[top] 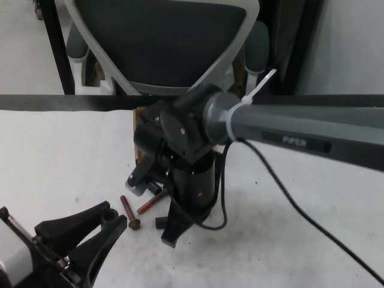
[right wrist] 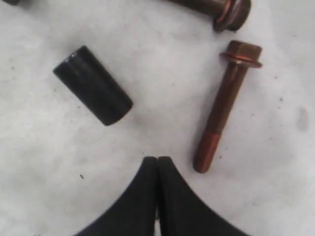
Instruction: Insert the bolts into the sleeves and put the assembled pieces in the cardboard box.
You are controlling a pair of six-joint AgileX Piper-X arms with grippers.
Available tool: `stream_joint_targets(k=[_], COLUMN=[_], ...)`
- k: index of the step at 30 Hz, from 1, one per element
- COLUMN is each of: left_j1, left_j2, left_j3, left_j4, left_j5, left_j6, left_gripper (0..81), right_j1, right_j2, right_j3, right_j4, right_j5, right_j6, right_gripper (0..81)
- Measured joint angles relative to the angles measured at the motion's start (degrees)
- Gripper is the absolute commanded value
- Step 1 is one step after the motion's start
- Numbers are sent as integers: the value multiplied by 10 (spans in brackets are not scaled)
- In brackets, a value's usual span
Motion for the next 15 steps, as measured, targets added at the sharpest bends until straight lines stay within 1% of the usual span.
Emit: stream_joint_targets(k=[2, 3, 5, 7, 8, 10, 11, 12, 15], left_j1=[0, 0, 0, 0, 0, 0, 0, 0, 0], left_j2=[0, 0, 0, 0, 0, 0, 0, 0, 0], left_j3=[0, 0, 0, 0, 0, 0, 0, 0, 0], left_j4=[0, 0, 1, 2, 1, 2, 3, 4, 4], left_j5=[0, 0, 11, 14, 14, 14, 14, 14, 14], left_j6=[0, 0, 0, 0, 0, 0, 0, 0, 0], left_gripper=[8, 8, 8, 8, 8, 8, 8, 8, 8], right_j1=[0, 0, 0, 0, 0, -1, -2, -3, -7], right_j2=[-11, -15, -17, -17, -17, -17, -17, -17, -17], right_j3=[0, 0, 0, 0, 0, 0, 0, 0, 0], right_j4=[-5, -9, -12, -16, -19, -25, -31, -40, -57], right_j5=[0, 0, 0, 0, -2, -1, -1, -1, -1], right_j6=[4, 5, 6, 8, 8, 8, 9, 11, 16], right_gripper=[2, 15, 94, 224, 339, 498, 533, 524, 437])
